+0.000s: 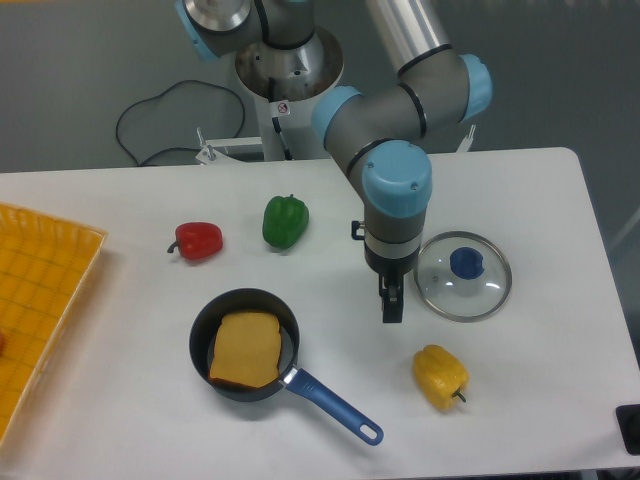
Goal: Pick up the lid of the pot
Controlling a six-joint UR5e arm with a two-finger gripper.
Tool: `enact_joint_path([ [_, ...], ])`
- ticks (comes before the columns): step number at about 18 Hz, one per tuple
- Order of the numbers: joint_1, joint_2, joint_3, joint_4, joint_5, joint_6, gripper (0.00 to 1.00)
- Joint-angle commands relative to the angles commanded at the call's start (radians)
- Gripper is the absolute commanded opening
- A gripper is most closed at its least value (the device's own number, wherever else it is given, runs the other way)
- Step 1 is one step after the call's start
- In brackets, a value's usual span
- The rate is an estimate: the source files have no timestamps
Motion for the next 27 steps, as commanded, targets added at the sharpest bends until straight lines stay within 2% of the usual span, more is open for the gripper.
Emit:
enact_joint_path([
  [10,0.071,0.0,-0.02,0.006,0.017,0.072,1.0],
  [15,0.084,-0.023,-0.018,0.021,0.017,0.082,1.0],
  [27,0.085,-0.018,-0.032,0.023,0.018,0.075,1.0],
])
